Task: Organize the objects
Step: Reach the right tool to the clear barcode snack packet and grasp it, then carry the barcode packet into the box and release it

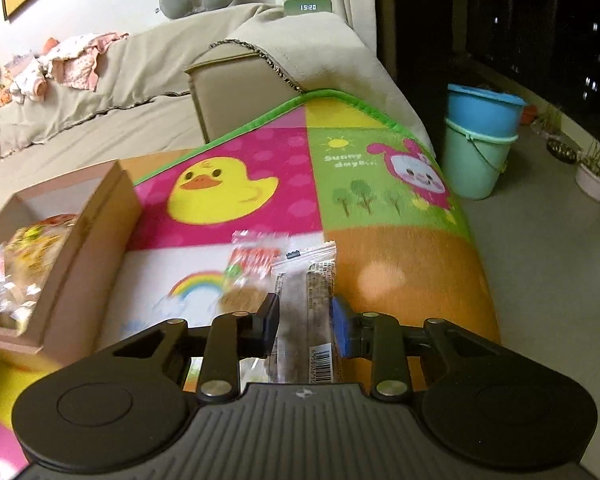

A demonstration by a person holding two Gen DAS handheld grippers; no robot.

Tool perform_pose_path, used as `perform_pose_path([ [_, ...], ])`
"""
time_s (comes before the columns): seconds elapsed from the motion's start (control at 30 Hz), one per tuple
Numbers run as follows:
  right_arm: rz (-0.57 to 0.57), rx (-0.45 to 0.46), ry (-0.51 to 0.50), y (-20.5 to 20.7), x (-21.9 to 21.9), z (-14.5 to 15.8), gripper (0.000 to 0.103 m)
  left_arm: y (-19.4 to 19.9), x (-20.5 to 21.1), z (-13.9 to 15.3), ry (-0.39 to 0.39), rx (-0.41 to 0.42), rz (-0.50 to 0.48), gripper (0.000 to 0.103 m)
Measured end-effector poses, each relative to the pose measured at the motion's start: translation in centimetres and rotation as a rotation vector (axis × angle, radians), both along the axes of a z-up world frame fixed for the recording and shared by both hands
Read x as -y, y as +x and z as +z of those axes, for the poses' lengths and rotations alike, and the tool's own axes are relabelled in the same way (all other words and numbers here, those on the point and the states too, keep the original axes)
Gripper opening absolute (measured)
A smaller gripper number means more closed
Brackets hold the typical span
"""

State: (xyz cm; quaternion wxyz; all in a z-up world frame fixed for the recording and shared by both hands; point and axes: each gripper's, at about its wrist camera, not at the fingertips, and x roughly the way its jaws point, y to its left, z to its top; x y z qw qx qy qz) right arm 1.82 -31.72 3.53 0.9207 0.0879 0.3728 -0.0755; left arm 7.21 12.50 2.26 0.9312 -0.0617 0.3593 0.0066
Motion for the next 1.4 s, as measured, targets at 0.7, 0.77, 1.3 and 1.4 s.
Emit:
perform_pose_path([
  [0.7,0.184,0.194,0.054,-11.5,-9.8,10.0,0.028,-0.1,0.0,0.2,0.005,-0.002,-0.003,0.018],
  [0.77,0.231,0.261,0.04,-10.2,-10.9,12.5,0.028,0.0,0.0,0.2,0.011,-0.004,-0.006,0.018],
  [1.3,0.333,0.39,0.041,4.6,-17.3,18.1,0.079,0.4,-0.4,-0.2,-0.012,-0.001,-0.02,0.019],
  [1.4,0.303,0.336,0.021,4.7,-16.5,15.8,0.087,0.5,-0.4,-0.2,-0.015,0.002,-0.022,0.02],
])
